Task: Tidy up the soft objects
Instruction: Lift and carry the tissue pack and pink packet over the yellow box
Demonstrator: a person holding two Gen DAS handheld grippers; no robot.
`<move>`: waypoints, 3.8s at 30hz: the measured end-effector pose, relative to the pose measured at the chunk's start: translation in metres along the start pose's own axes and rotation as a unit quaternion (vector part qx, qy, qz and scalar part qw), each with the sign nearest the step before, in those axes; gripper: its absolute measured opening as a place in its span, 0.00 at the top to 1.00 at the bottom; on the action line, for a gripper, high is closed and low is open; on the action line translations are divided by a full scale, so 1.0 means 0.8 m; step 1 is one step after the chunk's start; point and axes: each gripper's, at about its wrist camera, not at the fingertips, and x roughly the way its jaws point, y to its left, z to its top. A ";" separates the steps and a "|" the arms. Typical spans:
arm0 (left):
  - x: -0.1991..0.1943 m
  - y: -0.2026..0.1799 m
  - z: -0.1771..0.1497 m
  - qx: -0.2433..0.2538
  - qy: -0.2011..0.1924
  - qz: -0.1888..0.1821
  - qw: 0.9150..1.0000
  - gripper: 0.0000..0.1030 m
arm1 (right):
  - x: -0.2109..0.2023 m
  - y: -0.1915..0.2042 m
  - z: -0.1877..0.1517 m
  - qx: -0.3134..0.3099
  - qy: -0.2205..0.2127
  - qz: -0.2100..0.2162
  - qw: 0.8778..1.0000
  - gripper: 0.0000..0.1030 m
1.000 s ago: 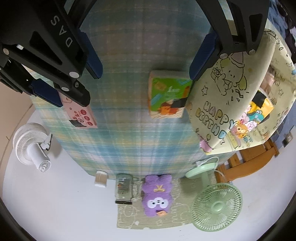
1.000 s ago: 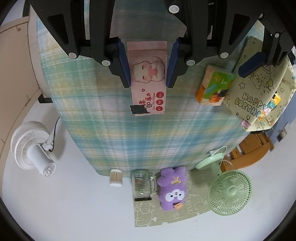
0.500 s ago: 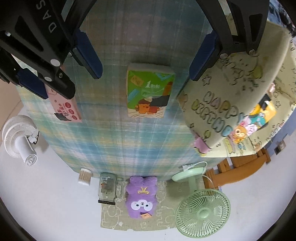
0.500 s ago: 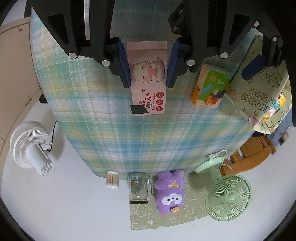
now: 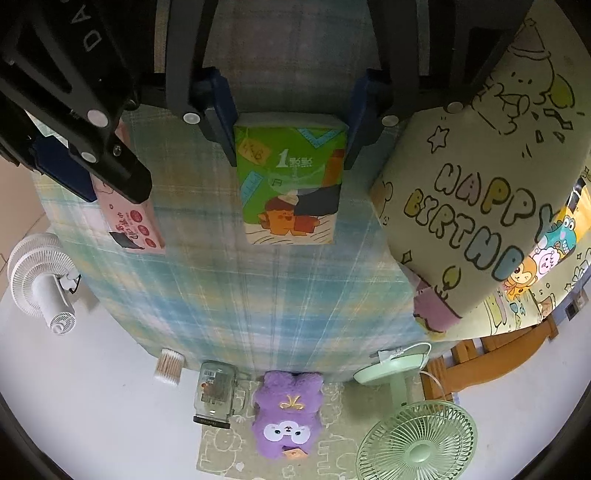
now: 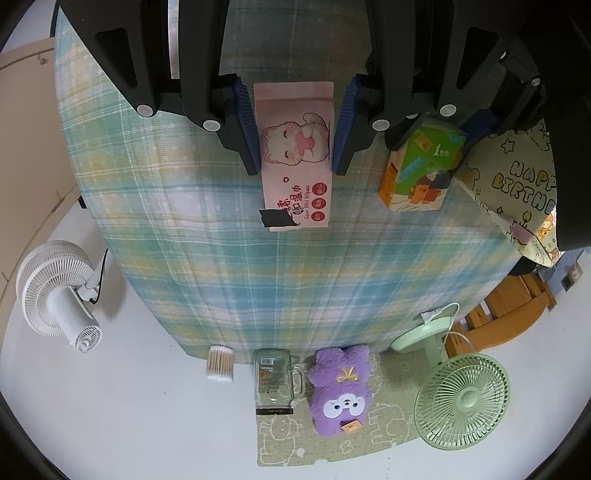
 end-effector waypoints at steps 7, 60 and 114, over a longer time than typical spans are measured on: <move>-0.011 -0.004 -0.006 0.014 0.001 -0.027 1.000 0.51 | -0.012 -0.001 -0.005 0.003 -0.009 -0.003 1.000 0.58; -0.211 0.012 -0.010 0.088 -0.149 -0.060 0.983 0.51 | -0.223 0.029 -0.013 0.017 -0.150 -0.028 0.988 0.58; -0.153 0.183 0.023 0.071 -0.115 -0.003 0.991 0.50 | -0.122 0.213 0.025 -0.069 -0.097 0.072 0.990 0.58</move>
